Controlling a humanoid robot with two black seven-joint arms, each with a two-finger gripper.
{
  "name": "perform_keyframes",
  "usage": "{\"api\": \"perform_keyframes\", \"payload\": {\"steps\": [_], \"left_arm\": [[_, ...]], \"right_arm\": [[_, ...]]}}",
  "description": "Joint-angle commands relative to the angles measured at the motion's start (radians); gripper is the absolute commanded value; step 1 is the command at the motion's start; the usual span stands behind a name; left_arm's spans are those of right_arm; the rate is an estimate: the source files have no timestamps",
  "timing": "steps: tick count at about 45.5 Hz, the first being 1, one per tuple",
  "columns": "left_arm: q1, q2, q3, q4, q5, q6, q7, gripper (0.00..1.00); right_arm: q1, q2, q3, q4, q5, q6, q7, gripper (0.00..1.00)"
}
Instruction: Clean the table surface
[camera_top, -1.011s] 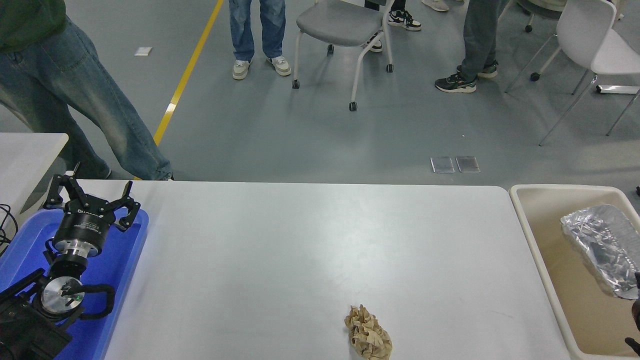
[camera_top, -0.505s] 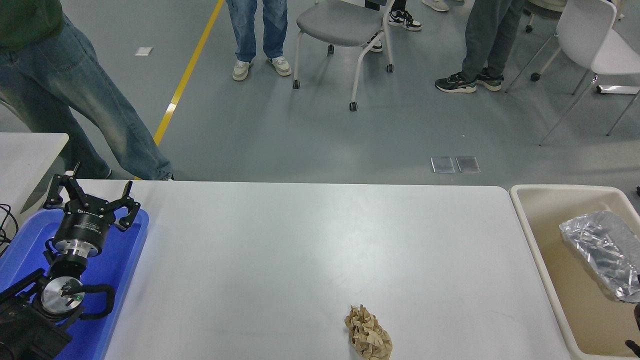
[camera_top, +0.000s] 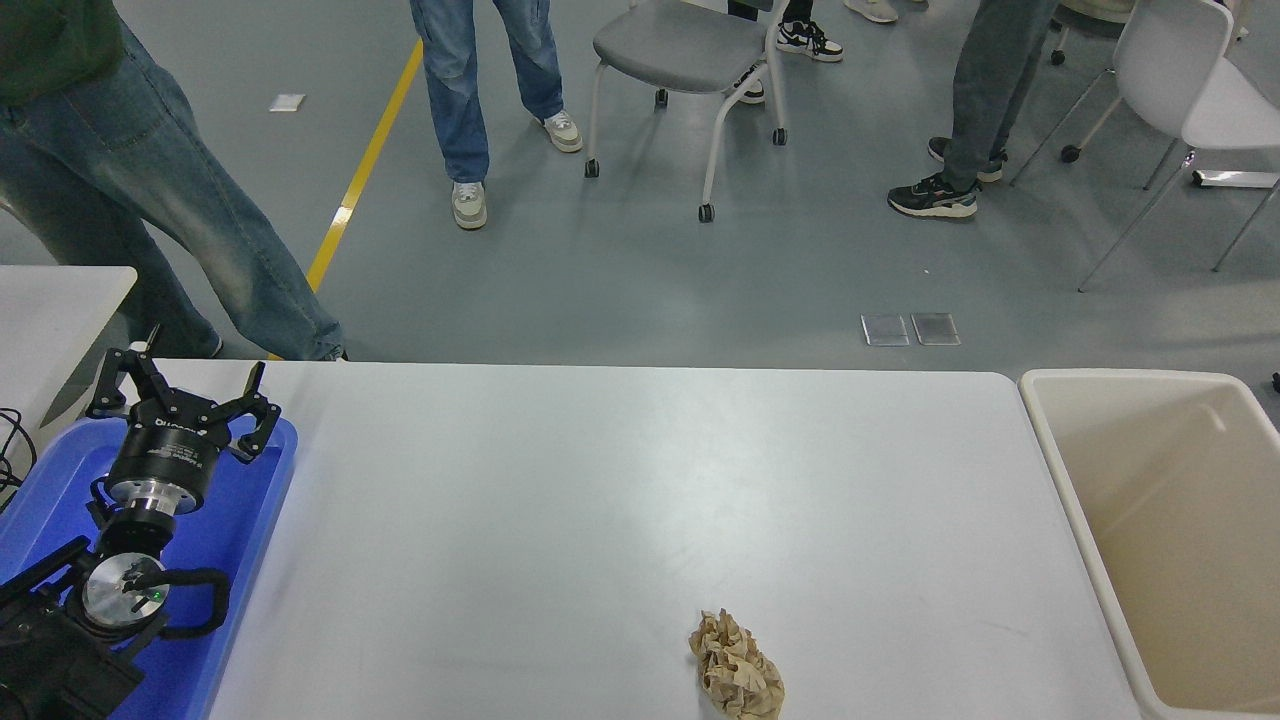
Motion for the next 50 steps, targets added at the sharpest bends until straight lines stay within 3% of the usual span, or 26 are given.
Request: {"api": "perform_keyframes", "payload": {"steps": [1, 9, 21, 36, 41, 50], "left_arm": [[0.000, 0.000, 0.000, 0.000, 0.000, 0.000, 0.000, 1.00], [0.000, 0.000, 0.000, 0.000, 0.000, 0.000, 0.000, 1.00], [0.000, 0.000, 0.000, 0.000, 0.000, 0.000, 0.000, 1.00], [0.000, 0.000, 0.000, 0.000, 0.000, 0.000, 0.000, 1.00], [0.000, 0.000, 0.000, 0.000, 0.000, 0.000, 0.000, 1.00], [0.000, 0.000, 0.000, 0.000, 0.000, 0.000, 0.000, 1.00]], "right_arm": [[0.005, -0.090, 0.006, 0.017, 0.041, 0.079, 0.000, 0.99], [0.013, -0.160, 0.018, 0.117, 0.044, 0.125, 0.003, 0.99], [-0.040, -0.309, 0.187, 0.505, 0.052, 0.125, 0.008, 0.99], [-0.157, -0.347, 0.420, 0.825, 0.049, 0.159, 0.011, 0.99], [-0.179, -0.387, 0.443, 0.931, 0.049, 0.224, 0.011, 0.99], [-0.185, -0.430, 0.443, 1.060, 0.038, 0.239, 0.009, 0.99]]}}
